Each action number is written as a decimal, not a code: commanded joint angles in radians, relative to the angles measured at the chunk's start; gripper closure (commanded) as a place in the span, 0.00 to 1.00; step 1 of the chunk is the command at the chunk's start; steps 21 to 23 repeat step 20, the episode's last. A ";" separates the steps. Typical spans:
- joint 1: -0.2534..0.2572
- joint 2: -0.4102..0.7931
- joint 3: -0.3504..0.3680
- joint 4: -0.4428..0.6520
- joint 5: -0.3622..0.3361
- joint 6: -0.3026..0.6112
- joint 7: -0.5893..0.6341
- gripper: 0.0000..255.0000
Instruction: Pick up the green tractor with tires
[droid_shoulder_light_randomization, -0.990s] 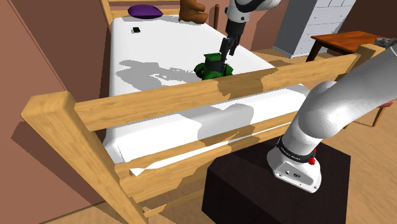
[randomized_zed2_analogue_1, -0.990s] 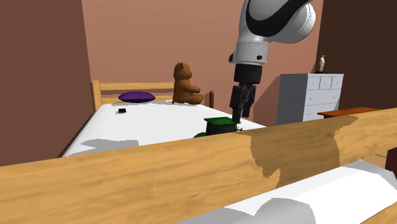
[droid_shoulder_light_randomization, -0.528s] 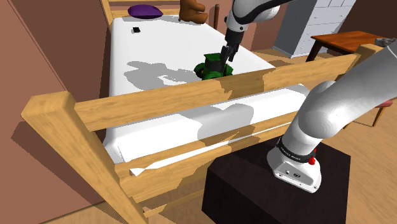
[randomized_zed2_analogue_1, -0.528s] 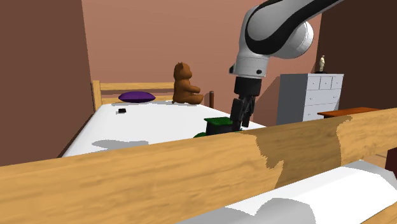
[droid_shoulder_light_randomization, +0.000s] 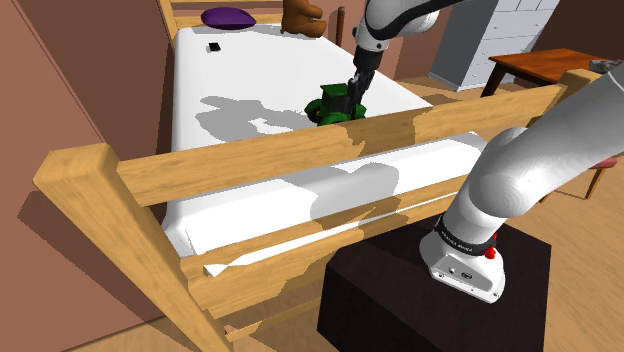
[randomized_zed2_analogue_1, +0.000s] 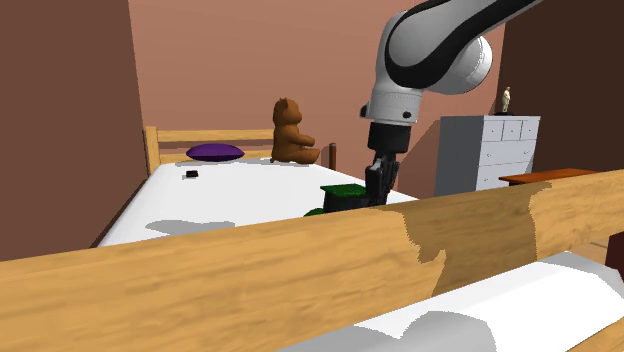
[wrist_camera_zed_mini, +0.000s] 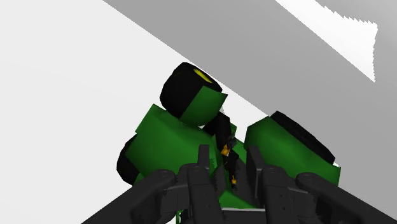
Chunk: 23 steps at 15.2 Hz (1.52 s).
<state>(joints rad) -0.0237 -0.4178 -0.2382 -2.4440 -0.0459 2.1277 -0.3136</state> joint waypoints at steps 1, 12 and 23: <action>0.000 0.001 0.000 0.000 0.000 0.001 0.000 1.00; 0.000 -0.029 0.010 0.096 -0.001 -0.125 0.007 1.00; 0.002 -0.038 0.016 0.172 0.001 -0.210 0.011 1.00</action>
